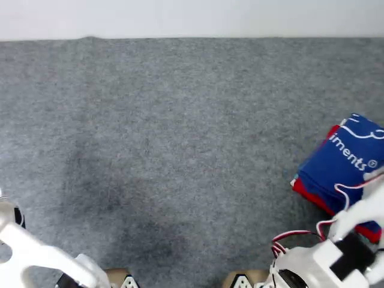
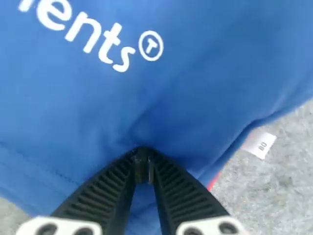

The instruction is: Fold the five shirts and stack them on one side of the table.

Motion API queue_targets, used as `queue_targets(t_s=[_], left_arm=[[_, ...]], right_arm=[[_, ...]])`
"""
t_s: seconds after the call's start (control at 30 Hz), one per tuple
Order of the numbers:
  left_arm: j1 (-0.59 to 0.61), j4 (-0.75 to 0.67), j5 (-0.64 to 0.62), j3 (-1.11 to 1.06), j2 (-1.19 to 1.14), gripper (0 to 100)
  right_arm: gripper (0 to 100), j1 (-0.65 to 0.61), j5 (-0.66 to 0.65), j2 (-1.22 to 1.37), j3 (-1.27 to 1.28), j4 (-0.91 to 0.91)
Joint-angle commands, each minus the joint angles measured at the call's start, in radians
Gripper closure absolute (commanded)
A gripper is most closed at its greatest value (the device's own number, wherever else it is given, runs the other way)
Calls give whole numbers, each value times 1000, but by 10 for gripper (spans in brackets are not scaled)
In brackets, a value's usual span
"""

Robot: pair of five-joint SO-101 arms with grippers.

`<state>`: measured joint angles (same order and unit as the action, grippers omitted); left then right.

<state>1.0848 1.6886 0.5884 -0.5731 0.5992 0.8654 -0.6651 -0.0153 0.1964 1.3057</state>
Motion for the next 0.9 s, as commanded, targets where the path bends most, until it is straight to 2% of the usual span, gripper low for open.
queue_targets(t_s=[0.0, 0.3, 0.43, 0.67, 0.73, 0.87], left_arm=[[-5, -14, 5, 2, 18, 994], [-5, -14, 5, 2, 25, 994], [-5, -12, 5, 2, 25, 994], [-5, -9, 3, 1, 25, 994], [-3, -8, 3, 1, 25, 994], [0, -8, 3, 1, 26, 994]], right_arm=[[988, 31, -15, -2, -71, -10], [988, 5, -15, 15, -351, -28], [988, 19, -20, 88, -338, -147], [988, 84, -21, 361, -295, -397], [988, 81, -17, 375, -336, -387], [988, 45, -14, 308, -450, -246]])
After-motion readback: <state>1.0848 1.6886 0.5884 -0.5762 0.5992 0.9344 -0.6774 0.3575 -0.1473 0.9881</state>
